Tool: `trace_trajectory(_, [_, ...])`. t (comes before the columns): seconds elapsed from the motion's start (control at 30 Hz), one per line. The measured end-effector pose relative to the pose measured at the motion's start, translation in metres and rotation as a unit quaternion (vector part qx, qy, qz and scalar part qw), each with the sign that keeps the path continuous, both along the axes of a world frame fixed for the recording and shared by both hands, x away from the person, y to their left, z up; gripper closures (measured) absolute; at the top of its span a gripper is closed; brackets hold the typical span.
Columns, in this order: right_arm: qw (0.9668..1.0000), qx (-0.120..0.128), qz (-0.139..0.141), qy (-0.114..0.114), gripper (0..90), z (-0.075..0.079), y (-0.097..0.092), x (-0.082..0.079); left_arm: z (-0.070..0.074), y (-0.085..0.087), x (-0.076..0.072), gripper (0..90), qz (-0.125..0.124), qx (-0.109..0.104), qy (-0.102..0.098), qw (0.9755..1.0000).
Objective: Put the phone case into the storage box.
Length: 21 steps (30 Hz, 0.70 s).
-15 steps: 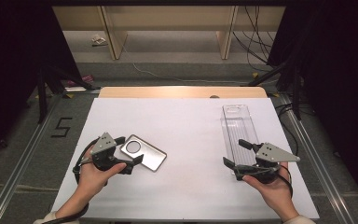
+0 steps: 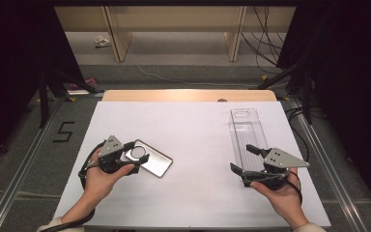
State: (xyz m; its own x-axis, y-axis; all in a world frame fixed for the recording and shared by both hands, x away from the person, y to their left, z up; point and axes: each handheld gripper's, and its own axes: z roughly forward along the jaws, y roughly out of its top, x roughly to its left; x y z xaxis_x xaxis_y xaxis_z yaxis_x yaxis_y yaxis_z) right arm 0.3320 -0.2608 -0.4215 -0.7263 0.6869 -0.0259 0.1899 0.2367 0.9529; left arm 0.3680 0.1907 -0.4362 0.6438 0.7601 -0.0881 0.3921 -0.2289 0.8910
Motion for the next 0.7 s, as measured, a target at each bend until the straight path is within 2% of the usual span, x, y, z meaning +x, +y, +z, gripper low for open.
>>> trace_trajectory(0.07, [1.0, 0.0, 0.001, -0.003, 15.9, 0.001, 0.001, 0.0, -0.002, -0.006, 0.006, 49.2, 0.008, 0.007, 0.006, 0.9999])
trace_trajectory(0.1, [1.0, 0.0, 0.002, -0.006, 15.9, 0.002, 0.002, -0.001, -0.002, -0.008, 0.007, 62.2, 0.004, 0.01, 0.008, 0.9999])
trace_trajectory(0.17, [1.0, -0.001, 0.003, -0.005, 15.9, 0.002, 0.002, -0.001, -0.003, -0.015, 0.012, 75.0, 0.004, 0.026, 0.012, 0.9996])
trace_trajectory(0.2, [1.0, -0.001, 0.003, -0.005, 15.9, 0.002, 0.002, -0.001, -0.003, -0.019, 0.015, 75.0, 0.001, 0.032, 0.015, 0.9994])
trace_trajectory(0.23, [1.0, -0.002, 0.003, -0.004, 15.9, 0.001, 0.003, -0.001, -0.003, -0.023, 0.018, 79.6, 0.001, 0.039, 0.018, 0.9991])
trace_trajectory(0.27, [1.0, -0.002, 0.004, -0.005, 15.9, 0.001, 0.003, -0.001, -0.004, -0.027, 0.021, 87.6, 0.001, 0.046, 0.022, 0.9987])
trace_trajectory(0.5, [1.0, -0.004, 0.004, -0.005, 15.9, 0.001, 0.003, -0.001, -0.012, -0.054, 0.043, 89.8, 0.0, 0.055, 0.06, 0.9967])
trace_trajectory(0.7, [1.0, -0.003, 0.004, -0.002, 15.9, 0.0, 0.003, -0.001, -0.022, -0.068, 0.051, 89.7, -0.005, 0.07, 0.073, 0.9949])
